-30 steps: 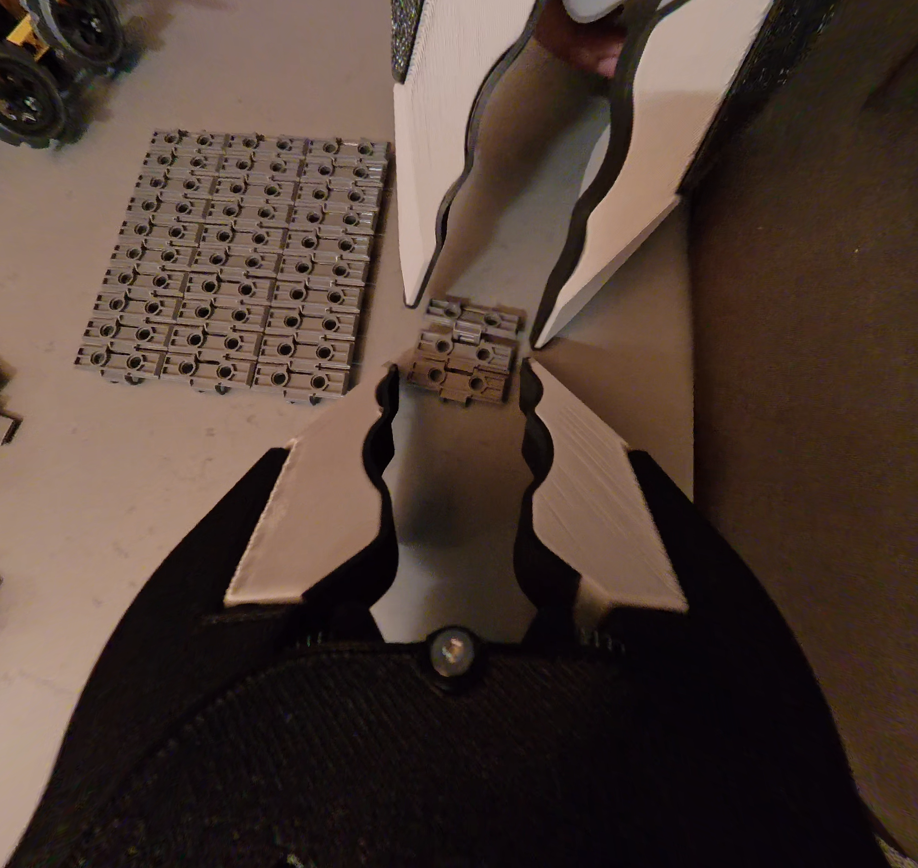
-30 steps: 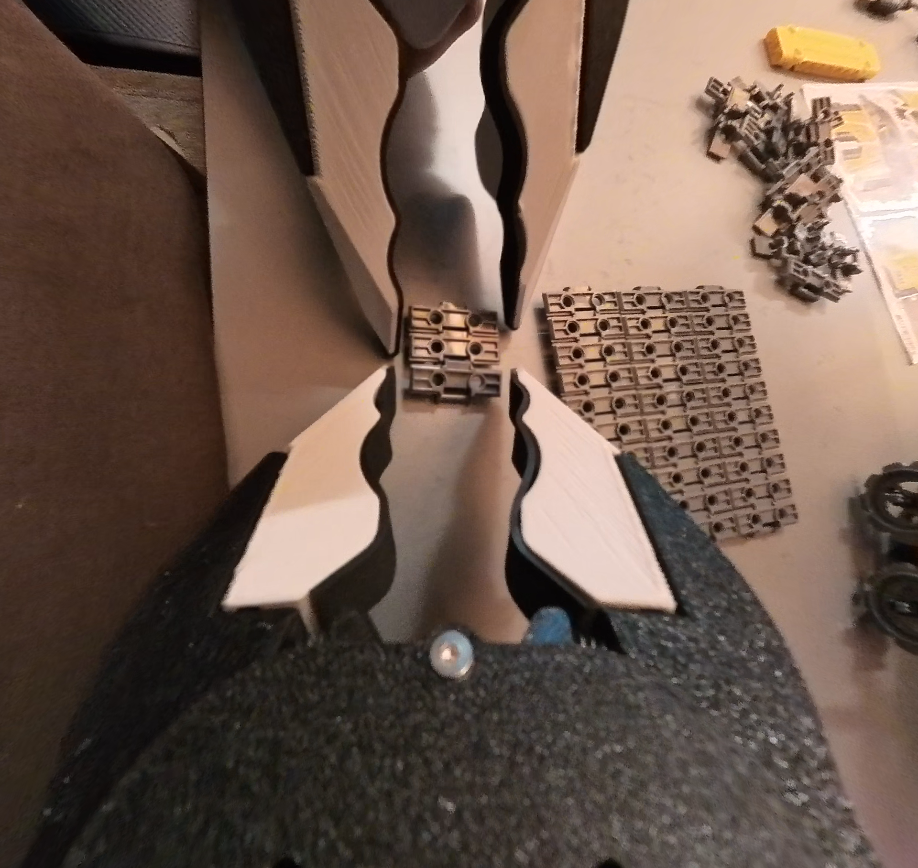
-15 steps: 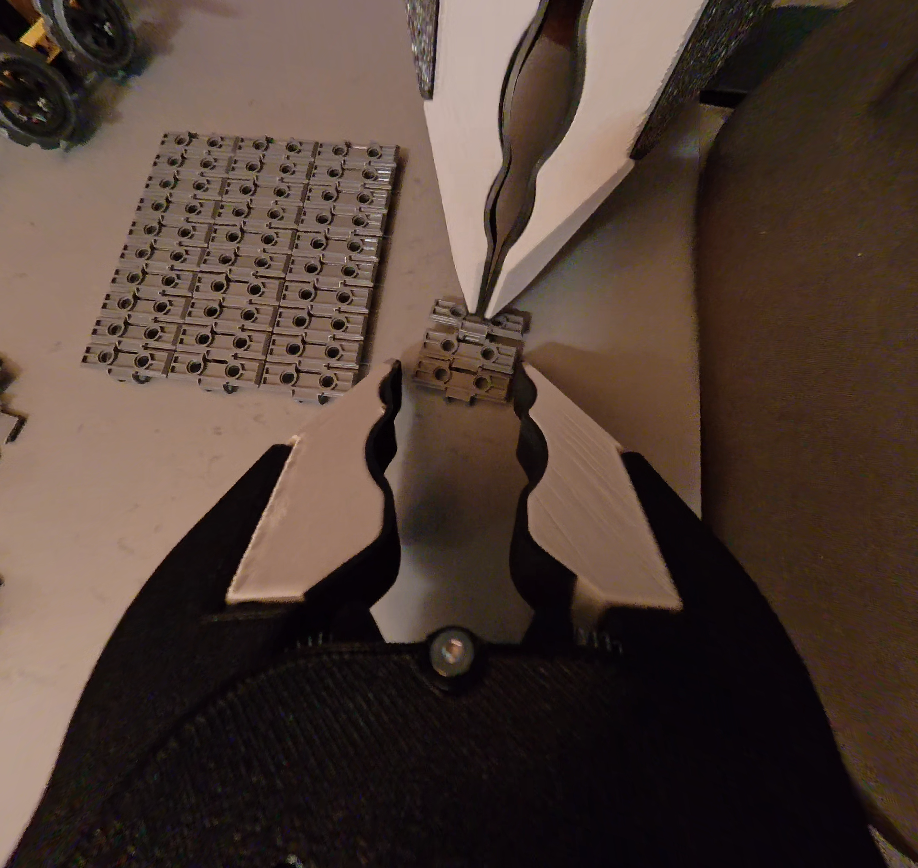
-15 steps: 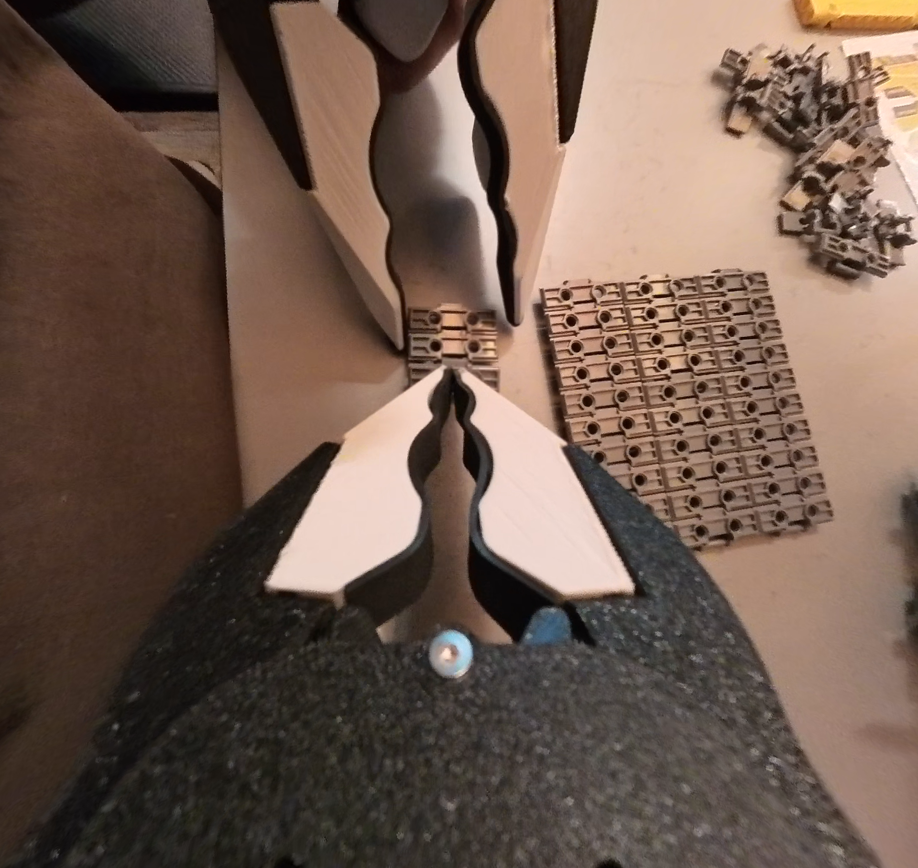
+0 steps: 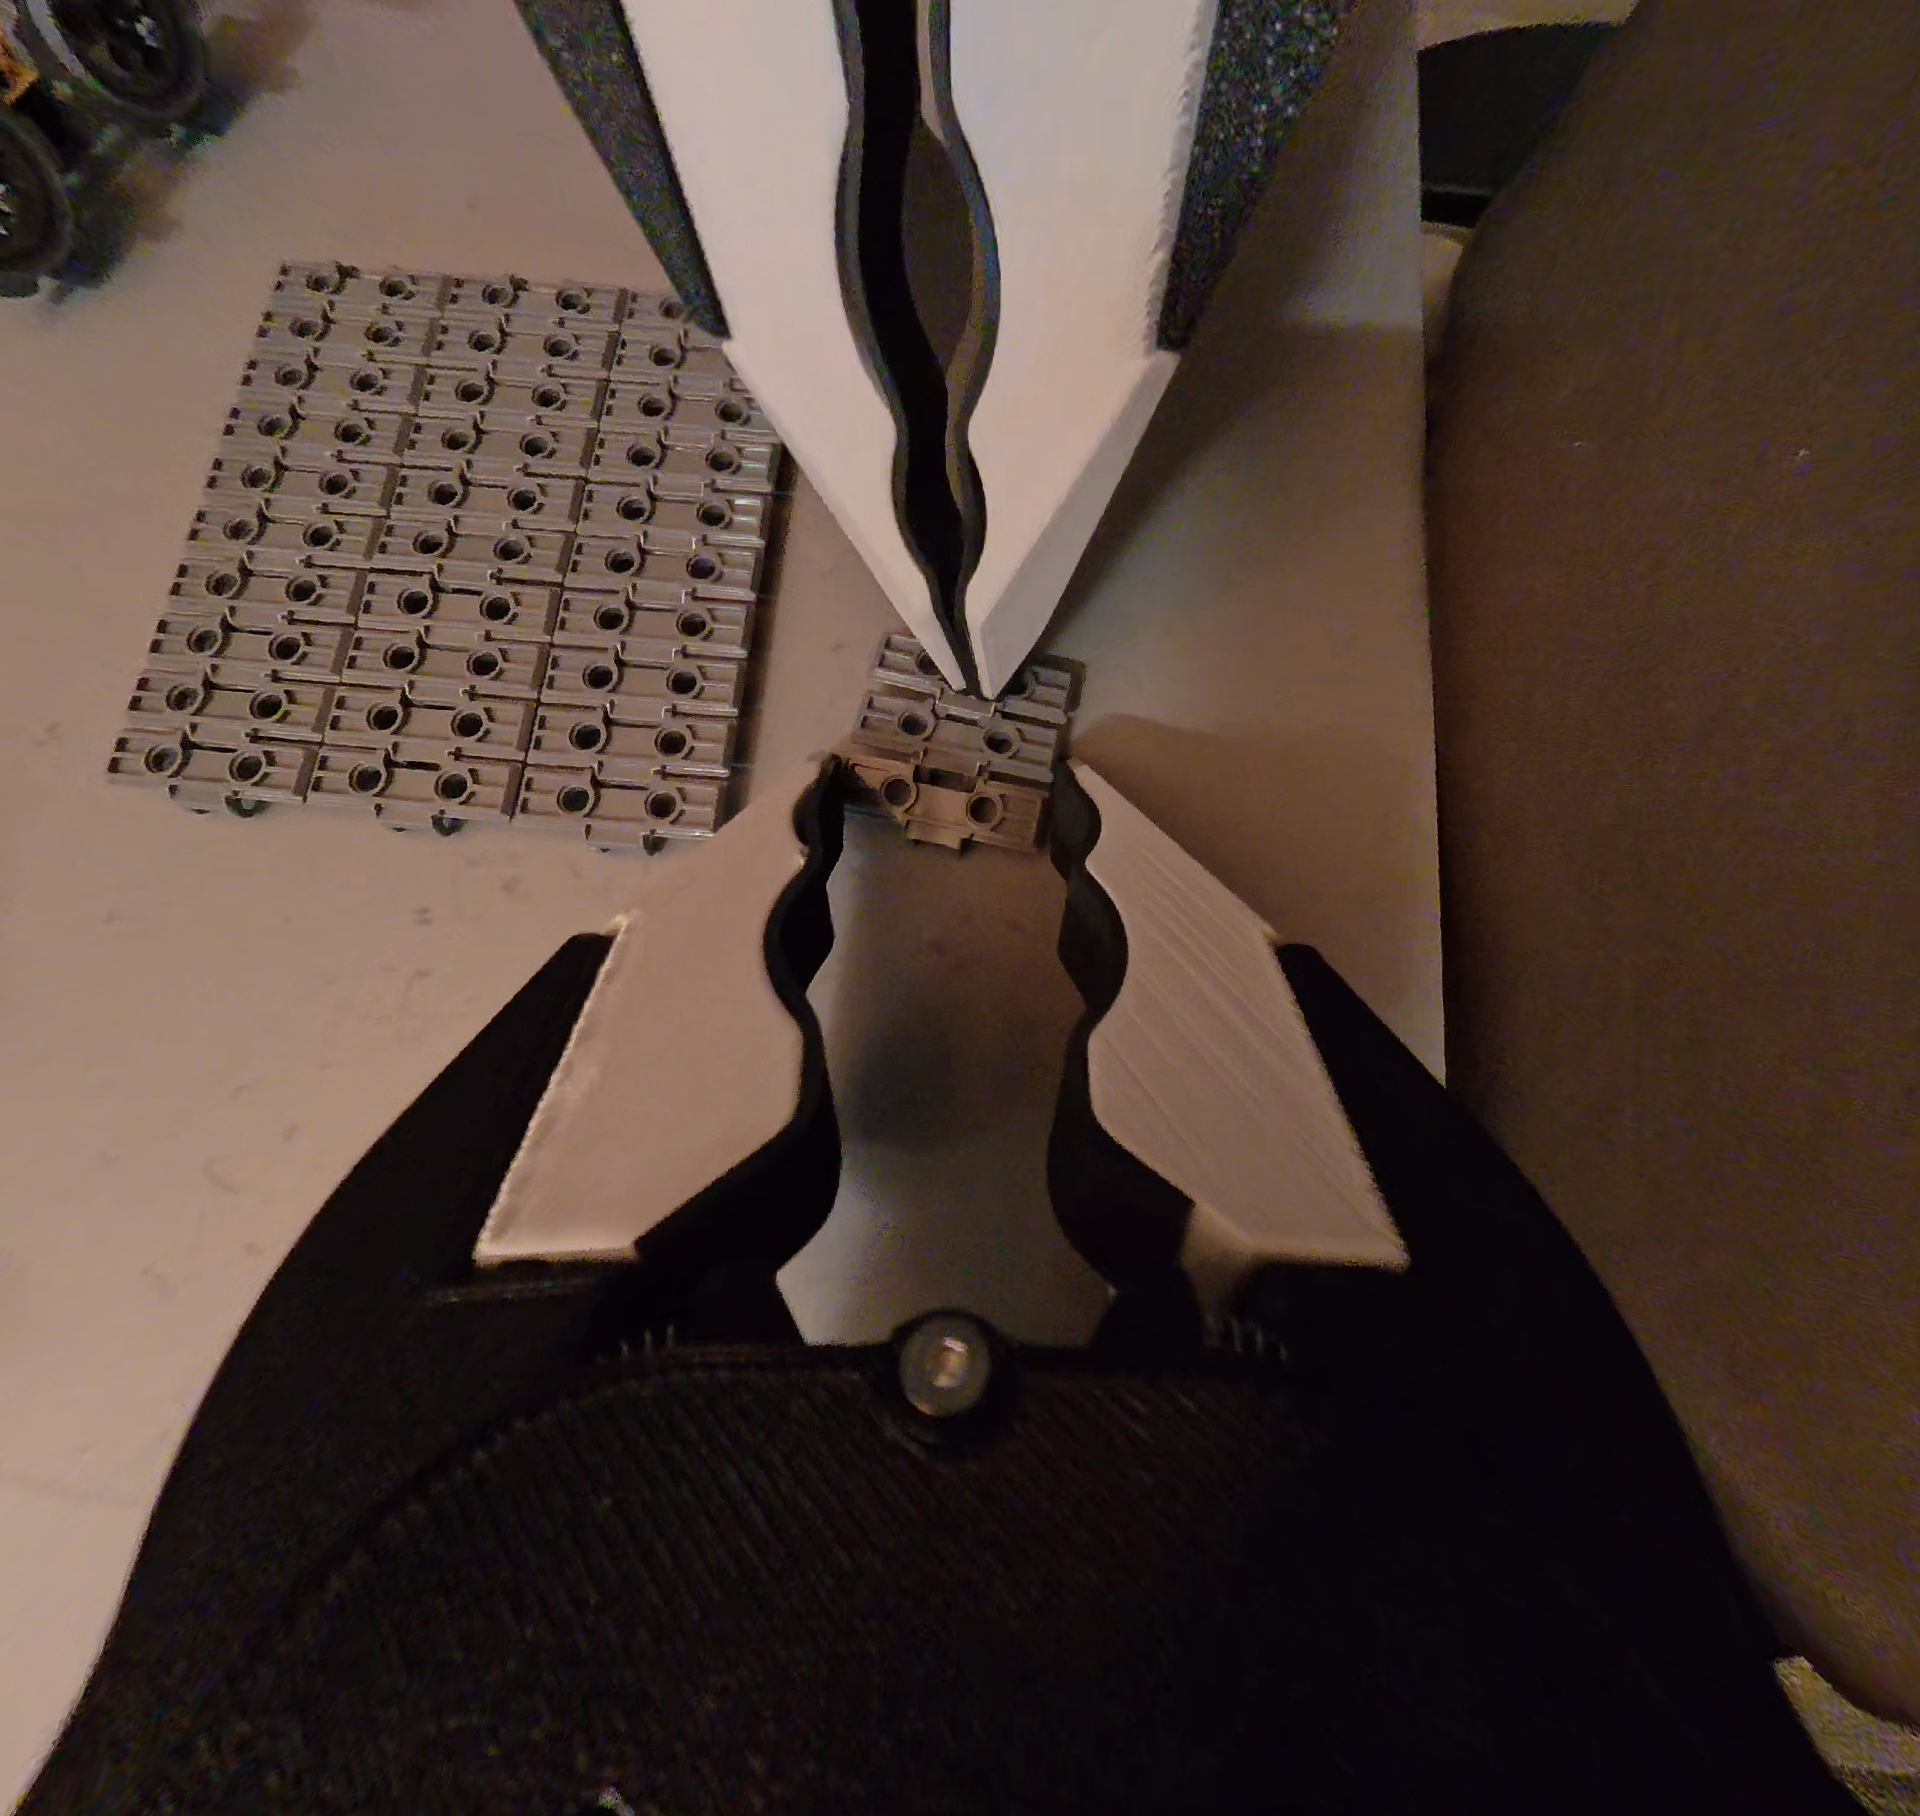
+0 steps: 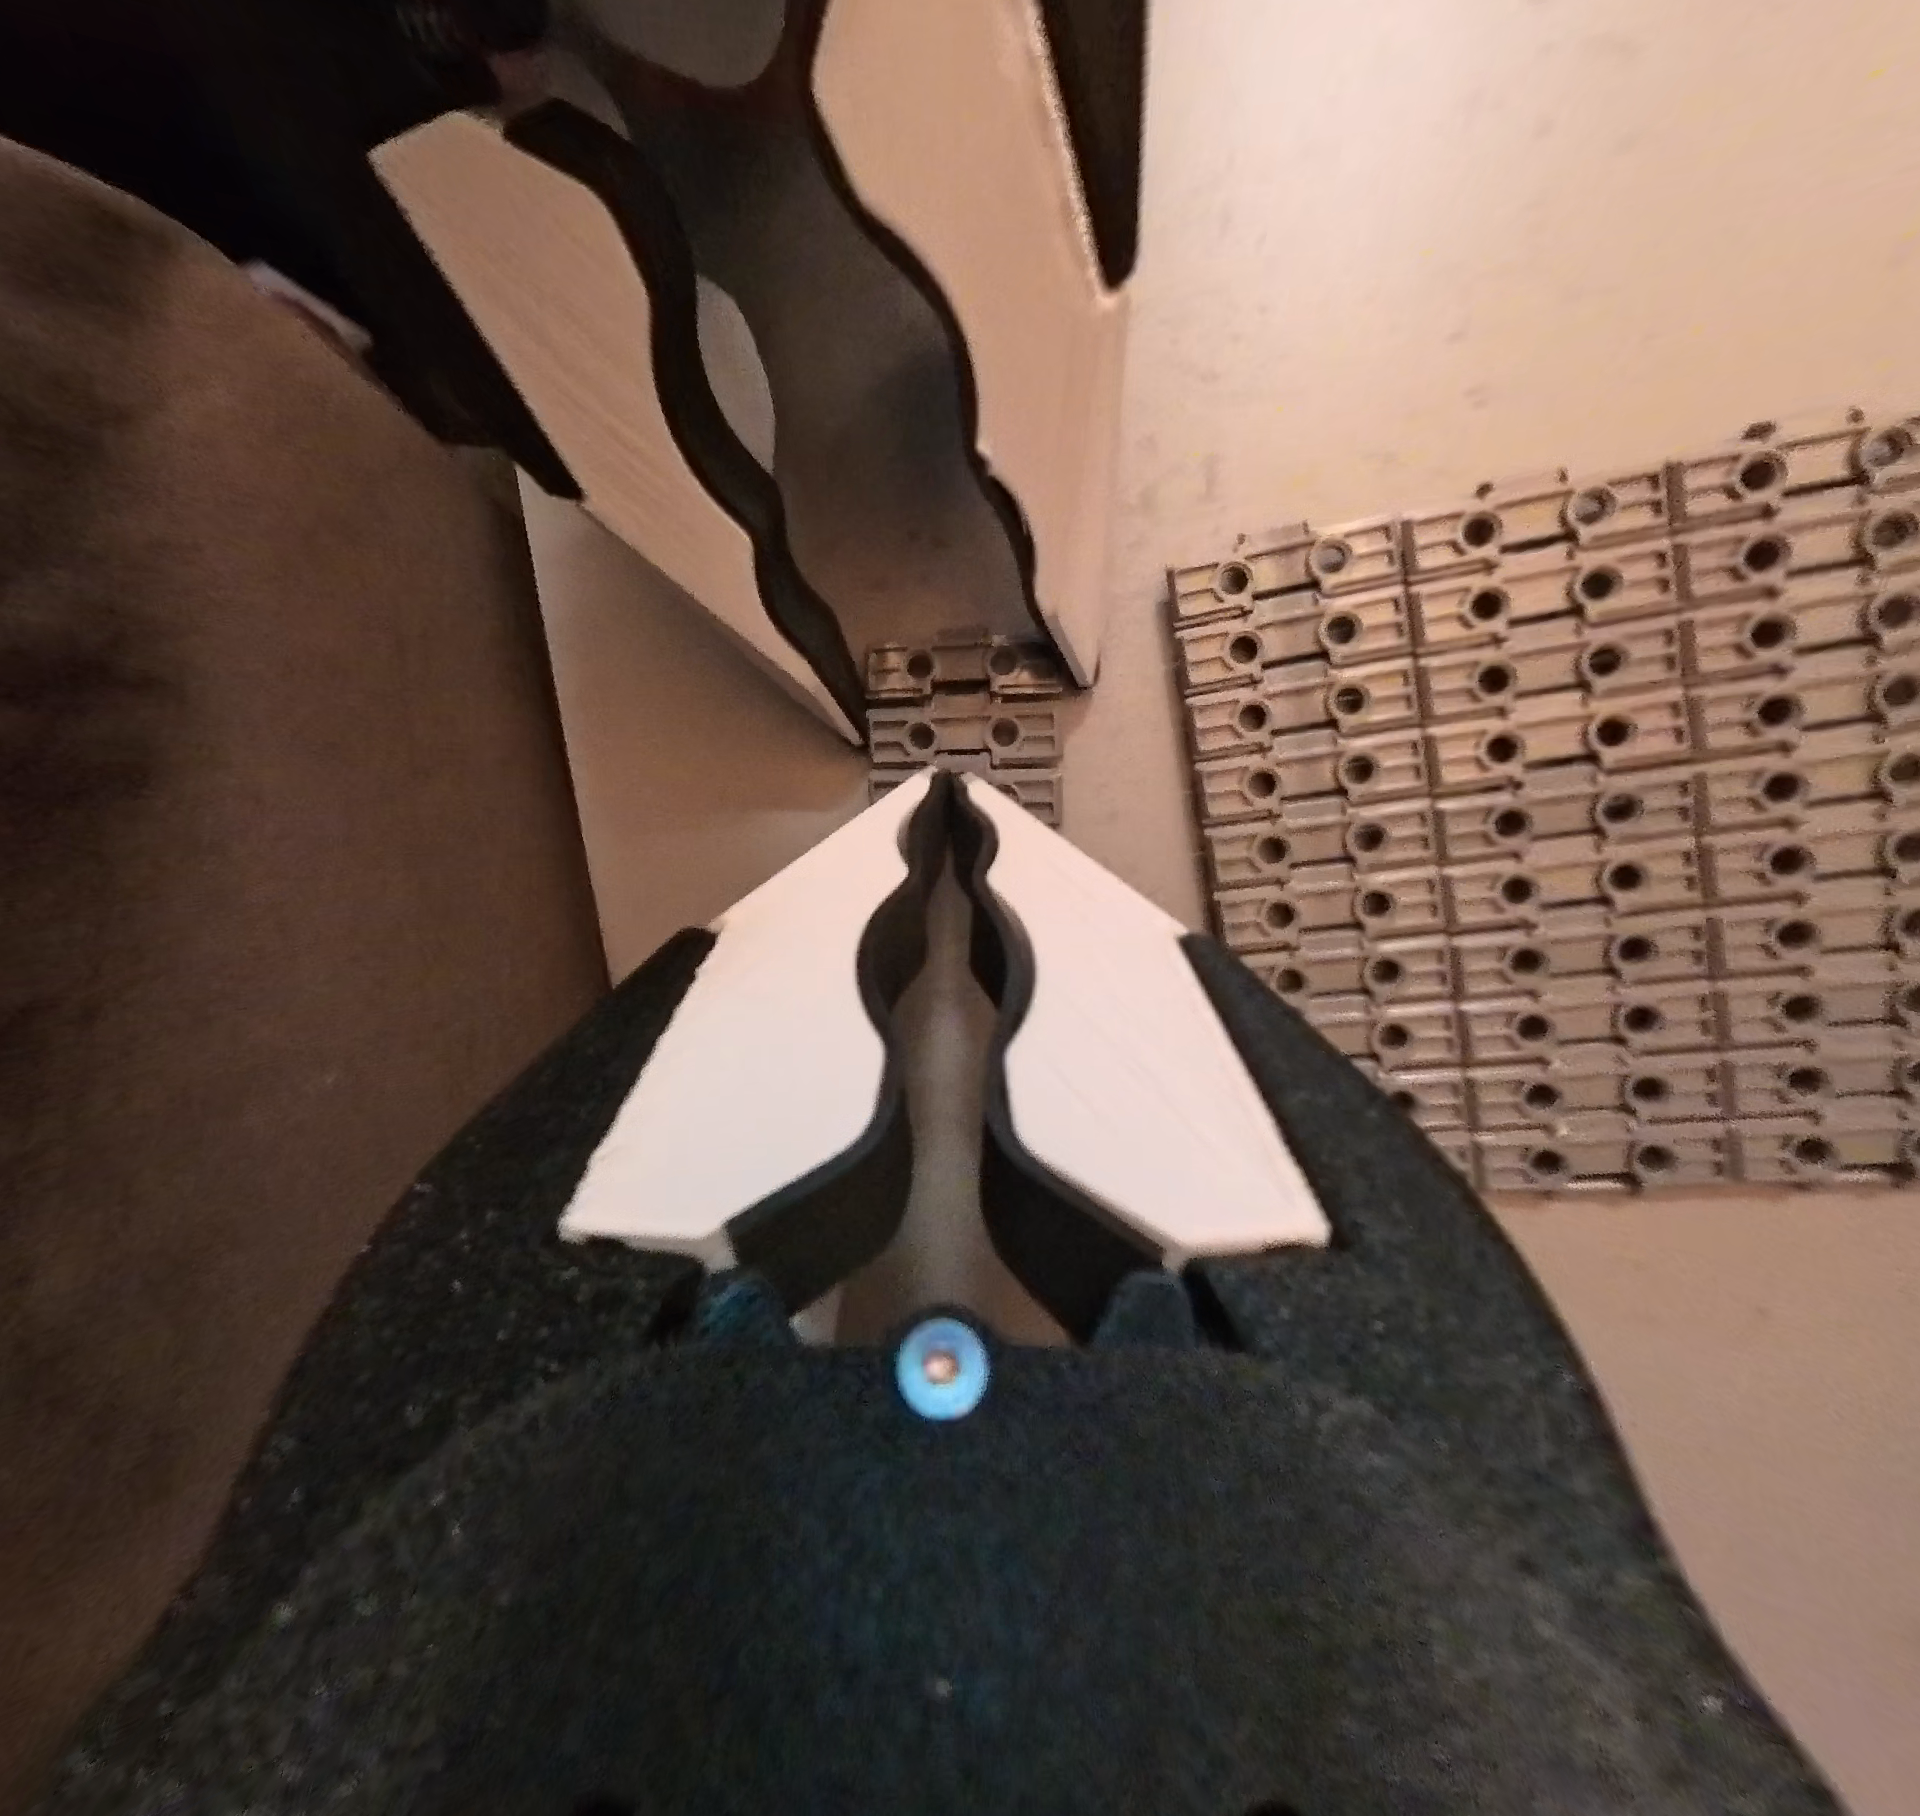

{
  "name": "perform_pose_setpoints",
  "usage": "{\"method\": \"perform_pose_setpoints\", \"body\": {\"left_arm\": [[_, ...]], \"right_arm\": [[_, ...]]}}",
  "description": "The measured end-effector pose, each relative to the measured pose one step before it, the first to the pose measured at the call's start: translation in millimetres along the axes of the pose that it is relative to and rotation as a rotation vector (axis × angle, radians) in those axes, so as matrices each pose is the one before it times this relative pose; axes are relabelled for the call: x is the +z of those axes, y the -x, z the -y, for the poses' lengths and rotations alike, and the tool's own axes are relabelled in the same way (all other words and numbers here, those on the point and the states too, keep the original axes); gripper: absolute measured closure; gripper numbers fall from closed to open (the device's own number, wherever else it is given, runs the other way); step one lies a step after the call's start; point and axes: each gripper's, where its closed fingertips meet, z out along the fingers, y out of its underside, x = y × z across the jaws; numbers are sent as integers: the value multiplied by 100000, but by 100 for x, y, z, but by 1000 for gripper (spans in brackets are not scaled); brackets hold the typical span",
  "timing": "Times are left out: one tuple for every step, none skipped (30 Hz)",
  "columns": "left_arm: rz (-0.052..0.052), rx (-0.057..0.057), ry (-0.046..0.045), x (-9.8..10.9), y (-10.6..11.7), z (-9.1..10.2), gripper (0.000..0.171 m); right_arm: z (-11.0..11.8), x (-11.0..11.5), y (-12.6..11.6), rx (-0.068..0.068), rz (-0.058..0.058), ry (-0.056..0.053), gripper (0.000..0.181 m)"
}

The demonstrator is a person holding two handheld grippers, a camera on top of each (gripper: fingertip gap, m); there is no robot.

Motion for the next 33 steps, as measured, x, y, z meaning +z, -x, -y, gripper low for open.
{"method": "perform_pose_setpoints", "body": {"left_arm": [[-522, -224, 39, 22, -3, 4, 134], [-61, 66, 36, 15, -3, -3, 134], [236, 245, -1, 9, -6, -5, 134], [315, 334, 15, 8, -3, -7, 134], [206, 188, 6, 8, 0, -6, 133], [35, 31, 8, 6, 7, -8, 133], [-72, -93, 38, 14, -2, -3, 133], [109, -261, 104, 29, 41, 6, 134], [-273, -234, 53, -5, -12, -9, 134], [-49, -63, -59, -3, 3, 15, 134], [271, 272, -6, -10, -7, 5, 134], [456, 326, -45, -12, 15, 6, 134], [704, 97, -33, -25, 62, -6, 134], [1071, -145, -22, -21, 132, -4, 134], [877, 52, 60, -17, 77, -4, 134], [1264, 376, 70, -2, 97, 0, 133], [1821, 124, 23, -10, 200, -5, 133], [624, 122, -93, -18, 47, 8, 133], [146, 37, -9, -33, -12, -14, 133], [-575, -346, -67, -39, -75, -6, 133], [-837, -783, -100, -40, -93, -8, 134], [-229, -706, 24, -37, -10, -27, 133], [224, -321, 151, -25, 44, -37, 133], [309, 186, 518, -23, 40, -128, 131], [157, -37, 166, -62, 34, -73, 131], [407, -470, -176, -88, 98, 7, 129], [418, -369, 39, -111, 115, -3, 128], [166, -413, 30, -136, 71, 15, 126], [305, -467, -301, -151, 89, 81, 125], [328, -120, -328, -187, 69, 93, 125], [475, 66, -355, -236, 106, 90, 124], [826, -201, -521, -296, 213, 111, 123], [1184, -673, -776, -348, 365, 129, 122]], "right_arm": [[32, 35, -1, -2141, -1015, 3931, 181], [14, 18, -11, -2023, -1089, 3541, 181], [1, 21, 0, -947, -245, 2707, 181], [0, 18, -8, 506, 826, 1852, 181], [5, 15, -21, 844, 1430, 1006, 181], [4, 24, -27, 1409, 1660, 426, 181], [9, 33, -47, 1035, 1173, 72, 181], [36, 104, -113, -79, -99, -266, 181], [76, 13, -28, 306, 62, -562, 181], [-4, -4, 1, -814, -605, -359, 181], [-23, -9, 1, -1022, -798, -671, 181], [-10, -7, 0, -762, -628, -1283, 181], [2, -23, 2, -1219, -707, -1979, 181], [-10, -27, 2, -2041, -981, -2492, 181], [-12, -31, -19, -2027, -1314, -2426, 181], [-1, -47, -100, -2109, -2297, -1801, 181], [38, -40, -208, -2070, -3680, -1314, 181], [12, -27, -83, -1102, -2900, -862, 181], [6, -57, 3, -331, -1834, -767, 181], [-19, -95, 9, 104, -932, -1044, 181], [-68, -168, -32, 995, -387, -1247, 181], [-46, -218, 106, 1724, 1203, -1633, 181], [49, -290, 120, 2621, 1804, -2321, 181], [127, -344, 58, 3097, 1684, -2870, 181], [163, -346, 71, 2878, 1909, -3053, 179], [134, -310, 85, 2376, 1882, -2824, 179], [90, -231, -13, 1731, 1184, -2428, 178], [25, -183, -91, 1090, 391, -1953, 178], [-24, -143, -153, 570, -223, -1464, 178], [-68, -148, -223, 69, -900, -1009, 177], [-22, -218, -315, -162, -1720, -1146, 177], [81, -302, -341, 134, -2108, -1813, 177], [211, -349, -224, 318, -1463, -2687, 177]]}}
